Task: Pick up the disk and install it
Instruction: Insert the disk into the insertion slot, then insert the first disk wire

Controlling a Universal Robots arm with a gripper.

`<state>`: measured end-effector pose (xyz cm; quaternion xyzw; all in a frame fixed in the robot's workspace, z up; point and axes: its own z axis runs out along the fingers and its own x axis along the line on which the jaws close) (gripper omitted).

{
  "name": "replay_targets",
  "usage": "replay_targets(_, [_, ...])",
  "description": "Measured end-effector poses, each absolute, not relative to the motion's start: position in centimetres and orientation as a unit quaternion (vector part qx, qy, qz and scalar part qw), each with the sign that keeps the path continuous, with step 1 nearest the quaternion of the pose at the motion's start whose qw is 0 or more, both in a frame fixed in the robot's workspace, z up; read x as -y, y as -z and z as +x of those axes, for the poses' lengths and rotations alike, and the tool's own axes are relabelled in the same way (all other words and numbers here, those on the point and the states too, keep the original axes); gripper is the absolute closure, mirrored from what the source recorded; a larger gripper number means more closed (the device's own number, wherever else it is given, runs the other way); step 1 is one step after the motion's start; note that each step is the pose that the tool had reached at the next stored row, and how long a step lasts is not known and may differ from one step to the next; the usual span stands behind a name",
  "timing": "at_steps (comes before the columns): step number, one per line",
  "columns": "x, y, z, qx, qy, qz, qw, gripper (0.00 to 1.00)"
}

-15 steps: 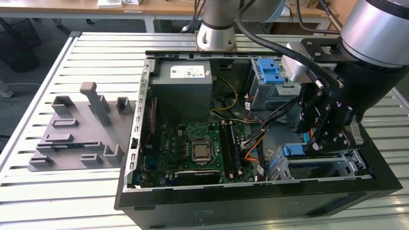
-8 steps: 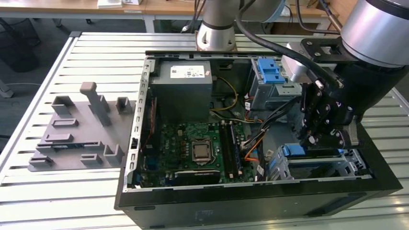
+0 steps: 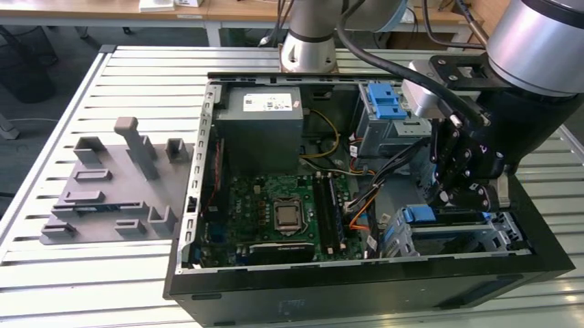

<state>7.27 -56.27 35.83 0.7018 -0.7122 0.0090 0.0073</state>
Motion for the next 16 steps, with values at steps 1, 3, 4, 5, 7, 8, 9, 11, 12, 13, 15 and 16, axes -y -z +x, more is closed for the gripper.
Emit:
replay_targets(1, [56.27,-35.83,7.27,0.712,-0.009,0.702,0.007,0.89])
replay_targets(3, [56.27,-35.82,7.28,0.712,-0.009,0.702,0.007,0.89])
replay_targets(4, [56.27,-35.82,7.27,0.712,-0.009,0.702,0.007,0.89])
replay_targets(5, [56.27,-35.82,7.27,0.712,-0.009,0.702,0.007,0.89])
replay_targets(7, [56.27,-35.78,7.27,0.712,-0.009,0.702,0.007,0.89])
replay_targets(8, [56.27,-35.78,7.27,0.712,-0.009,0.702,0.007,0.89])
replay_targets(9, [56.27,-35.78,7.27,0.712,-0.009,0.702,0.007,0.89])
replay_targets(11, [56.27,-35.78,7.27,0.712,-0.009,0.702,0.007,0.89])
replay_targets(12, [56.27,-35.78,7.27,0.712,-0.009,0.702,0.007,0.89])
replay_targets(13, [56.27,-35.77,7.27,0.712,-0.009,0.702,0.007,0.89])
replay_targets(15, [56.27,-35.77,7.27,0.712,-0.009,0.702,0.007,0.89])
replay_targets(16, [56.27,-35.77,7.27,0.712,-0.009,0.702,0.007,0.89])
